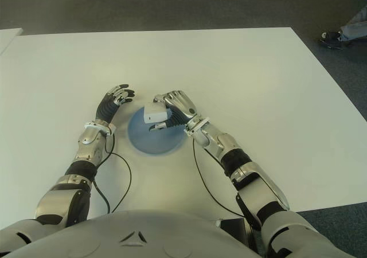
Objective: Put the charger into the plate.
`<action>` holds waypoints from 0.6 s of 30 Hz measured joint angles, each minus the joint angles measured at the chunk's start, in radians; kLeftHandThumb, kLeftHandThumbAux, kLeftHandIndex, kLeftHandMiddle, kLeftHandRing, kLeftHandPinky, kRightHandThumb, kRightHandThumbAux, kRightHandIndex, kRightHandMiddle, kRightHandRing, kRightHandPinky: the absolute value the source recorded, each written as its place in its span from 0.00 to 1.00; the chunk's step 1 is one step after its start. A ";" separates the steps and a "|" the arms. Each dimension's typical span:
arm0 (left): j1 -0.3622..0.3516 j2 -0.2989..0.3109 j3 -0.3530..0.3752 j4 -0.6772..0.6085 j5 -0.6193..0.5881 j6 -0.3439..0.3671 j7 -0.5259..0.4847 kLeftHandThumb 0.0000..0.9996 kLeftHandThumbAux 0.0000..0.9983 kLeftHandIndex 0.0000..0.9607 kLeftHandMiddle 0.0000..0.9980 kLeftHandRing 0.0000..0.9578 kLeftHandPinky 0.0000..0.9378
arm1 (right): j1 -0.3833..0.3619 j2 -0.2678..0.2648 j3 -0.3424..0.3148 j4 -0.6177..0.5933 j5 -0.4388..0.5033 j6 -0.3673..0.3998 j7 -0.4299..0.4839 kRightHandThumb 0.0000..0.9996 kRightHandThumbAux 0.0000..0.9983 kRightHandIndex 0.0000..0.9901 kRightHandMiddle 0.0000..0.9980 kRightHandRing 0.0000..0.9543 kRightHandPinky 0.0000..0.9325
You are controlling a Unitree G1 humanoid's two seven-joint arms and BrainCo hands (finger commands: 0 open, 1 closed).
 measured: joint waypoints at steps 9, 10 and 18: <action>0.000 0.000 0.000 0.001 0.000 -0.001 0.000 0.00 0.57 0.25 0.33 0.34 0.32 | 0.001 -0.022 -0.002 -0.053 0.012 0.020 0.128 0.35 0.07 0.03 0.01 0.00 0.00; 0.000 0.000 0.000 0.001 0.000 -0.001 0.000 0.00 0.57 0.25 0.33 0.34 0.33 | 0.002 -0.023 -0.004 -0.059 0.017 0.021 0.140 0.34 0.06 0.02 0.00 0.00 0.00; 0.000 0.001 0.000 0.001 0.000 -0.001 0.000 0.01 0.59 0.25 0.34 0.35 0.33 | 0.019 -0.024 -0.024 -0.095 0.079 0.030 0.240 0.32 0.08 0.00 0.00 0.00 0.00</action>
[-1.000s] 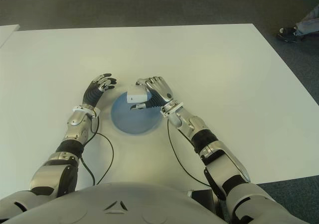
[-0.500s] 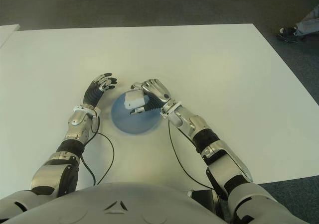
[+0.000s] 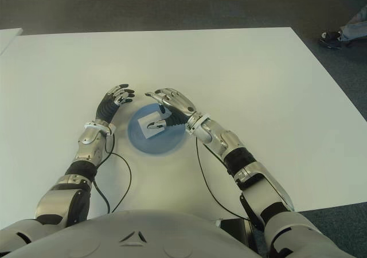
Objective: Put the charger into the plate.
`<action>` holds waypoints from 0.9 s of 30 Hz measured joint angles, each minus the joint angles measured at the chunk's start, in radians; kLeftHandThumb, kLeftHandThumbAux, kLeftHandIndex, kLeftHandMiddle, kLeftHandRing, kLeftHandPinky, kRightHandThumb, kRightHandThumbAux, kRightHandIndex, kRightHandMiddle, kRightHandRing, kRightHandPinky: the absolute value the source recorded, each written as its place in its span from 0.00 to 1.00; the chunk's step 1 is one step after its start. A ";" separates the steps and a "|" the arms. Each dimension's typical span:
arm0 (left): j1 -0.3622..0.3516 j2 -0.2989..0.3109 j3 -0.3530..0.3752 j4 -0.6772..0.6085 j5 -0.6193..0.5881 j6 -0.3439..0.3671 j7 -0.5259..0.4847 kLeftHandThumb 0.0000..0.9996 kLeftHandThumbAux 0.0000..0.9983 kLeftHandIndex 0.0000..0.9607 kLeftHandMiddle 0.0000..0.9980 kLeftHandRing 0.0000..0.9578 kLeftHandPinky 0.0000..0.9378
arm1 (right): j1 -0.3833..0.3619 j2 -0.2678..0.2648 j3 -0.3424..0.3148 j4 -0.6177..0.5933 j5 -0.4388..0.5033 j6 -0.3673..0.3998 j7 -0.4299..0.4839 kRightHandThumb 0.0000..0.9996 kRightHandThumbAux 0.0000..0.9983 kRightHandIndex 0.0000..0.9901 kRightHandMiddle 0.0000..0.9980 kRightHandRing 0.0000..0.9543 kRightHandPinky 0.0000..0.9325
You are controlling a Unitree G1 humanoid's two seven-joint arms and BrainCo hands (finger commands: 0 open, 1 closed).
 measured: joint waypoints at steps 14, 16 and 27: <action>0.000 0.002 -0.001 -0.001 0.000 0.003 0.000 0.02 0.61 0.24 0.33 0.34 0.32 | 0.023 -0.013 -0.015 -0.044 0.018 0.026 0.102 0.35 0.10 0.00 0.00 0.00 0.00; 0.000 0.002 -0.002 -0.002 0.000 0.003 0.000 0.02 0.61 0.24 0.33 0.34 0.32 | 0.024 -0.015 -0.019 -0.049 0.019 0.029 0.107 0.35 0.10 0.00 0.00 0.00 0.00; 0.000 0.003 -0.002 -0.002 0.001 0.005 0.000 0.03 0.61 0.24 0.34 0.35 0.33 | 0.028 -0.024 -0.038 -0.073 0.020 0.037 0.114 0.30 0.12 0.00 0.00 0.00 0.00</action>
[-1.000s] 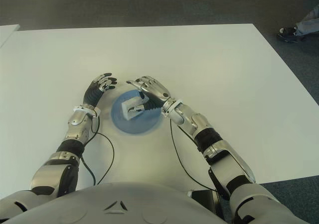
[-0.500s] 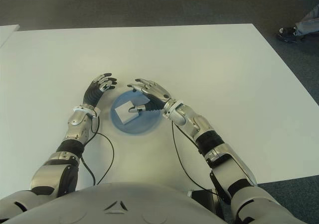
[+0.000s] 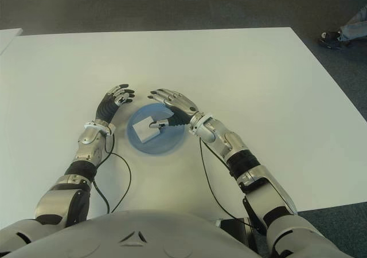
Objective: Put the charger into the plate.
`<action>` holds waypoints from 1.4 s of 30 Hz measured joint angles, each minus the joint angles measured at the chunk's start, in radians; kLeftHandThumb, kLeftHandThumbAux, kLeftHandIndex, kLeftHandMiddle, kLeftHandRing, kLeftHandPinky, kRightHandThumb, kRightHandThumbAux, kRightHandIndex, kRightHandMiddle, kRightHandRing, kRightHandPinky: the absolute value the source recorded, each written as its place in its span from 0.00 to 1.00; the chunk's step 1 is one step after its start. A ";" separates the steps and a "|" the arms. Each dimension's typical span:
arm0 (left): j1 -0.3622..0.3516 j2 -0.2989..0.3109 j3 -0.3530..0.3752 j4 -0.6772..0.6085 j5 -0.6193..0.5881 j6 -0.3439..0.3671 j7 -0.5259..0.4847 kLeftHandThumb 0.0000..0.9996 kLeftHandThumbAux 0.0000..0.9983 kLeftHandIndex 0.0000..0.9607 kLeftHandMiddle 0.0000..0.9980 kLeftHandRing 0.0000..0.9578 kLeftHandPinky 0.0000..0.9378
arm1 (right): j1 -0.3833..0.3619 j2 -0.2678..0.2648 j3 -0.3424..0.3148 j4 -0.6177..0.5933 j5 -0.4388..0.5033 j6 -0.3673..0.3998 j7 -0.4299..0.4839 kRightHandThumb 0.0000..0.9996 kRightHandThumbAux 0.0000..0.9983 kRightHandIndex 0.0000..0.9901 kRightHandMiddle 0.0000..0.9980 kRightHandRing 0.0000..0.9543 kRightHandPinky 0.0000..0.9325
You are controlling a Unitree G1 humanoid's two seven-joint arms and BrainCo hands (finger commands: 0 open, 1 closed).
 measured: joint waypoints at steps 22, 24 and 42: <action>-0.003 0.003 0.002 0.005 -0.001 0.003 0.000 0.03 0.57 0.26 0.35 0.34 0.32 | 0.067 -0.001 -0.299 0.381 0.291 -0.264 -0.305 0.14 0.38 0.00 0.00 0.00 0.00; -0.004 0.004 0.003 0.006 -0.001 0.003 0.000 0.03 0.57 0.26 0.35 0.34 0.32 | 0.084 0.006 -0.322 0.432 0.335 -0.300 -0.299 0.14 0.42 0.00 0.00 0.00 0.00; -0.019 0.021 0.004 0.030 -0.001 -0.001 0.000 0.03 0.55 0.26 0.35 0.34 0.31 | 0.070 0.112 -0.526 0.571 0.711 -0.227 0.063 0.16 0.68 0.00 0.00 0.00 0.00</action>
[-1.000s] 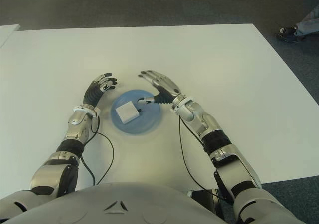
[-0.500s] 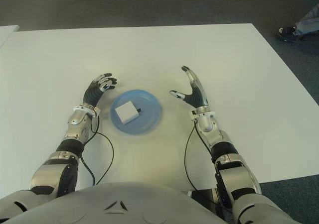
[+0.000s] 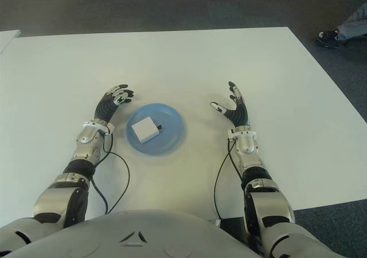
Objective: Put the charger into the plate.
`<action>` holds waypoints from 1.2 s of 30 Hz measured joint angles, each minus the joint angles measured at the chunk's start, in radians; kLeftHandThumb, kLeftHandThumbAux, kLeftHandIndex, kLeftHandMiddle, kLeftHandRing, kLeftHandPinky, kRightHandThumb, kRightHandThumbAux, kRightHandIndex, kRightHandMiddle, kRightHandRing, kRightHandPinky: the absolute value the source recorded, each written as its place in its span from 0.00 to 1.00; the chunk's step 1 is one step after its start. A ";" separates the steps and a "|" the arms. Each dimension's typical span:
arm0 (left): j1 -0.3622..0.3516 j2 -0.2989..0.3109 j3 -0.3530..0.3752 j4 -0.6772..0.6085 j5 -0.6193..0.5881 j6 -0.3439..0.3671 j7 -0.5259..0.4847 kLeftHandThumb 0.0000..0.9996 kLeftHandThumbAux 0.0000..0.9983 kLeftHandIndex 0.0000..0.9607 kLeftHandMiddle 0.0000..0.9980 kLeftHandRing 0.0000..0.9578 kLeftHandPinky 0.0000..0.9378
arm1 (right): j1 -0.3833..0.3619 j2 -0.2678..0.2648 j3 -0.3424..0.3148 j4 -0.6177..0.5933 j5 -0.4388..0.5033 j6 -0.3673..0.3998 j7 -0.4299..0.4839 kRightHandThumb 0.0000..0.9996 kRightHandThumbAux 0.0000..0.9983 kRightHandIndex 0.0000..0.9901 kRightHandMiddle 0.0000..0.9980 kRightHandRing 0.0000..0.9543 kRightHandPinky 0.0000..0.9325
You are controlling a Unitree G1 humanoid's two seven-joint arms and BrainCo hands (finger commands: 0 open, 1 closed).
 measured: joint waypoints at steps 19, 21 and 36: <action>-0.002 0.004 0.001 0.010 -0.001 -0.007 0.000 0.03 0.55 0.26 0.34 0.33 0.30 | 0.006 0.055 -0.043 -0.026 0.029 0.024 0.057 0.18 0.70 0.00 0.03 0.01 0.03; -0.003 0.004 0.001 0.011 -0.001 -0.007 0.000 0.02 0.55 0.26 0.35 0.33 0.30 | 0.007 0.055 -0.043 -0.027 0.028 0.024 0.064 0.18 0.70 0.00 0.03 0.02 0.03; -0.004 -0.003 -0.003 0.014 0.003 -0.018 0.015 0.00 0.55 0.20 0.31 0.30 0.28 | 0.007 0.041 -0.006 -0.062 0.001 0.095 0.107 0.13 0.66 0.00 0.02 0.01 0.01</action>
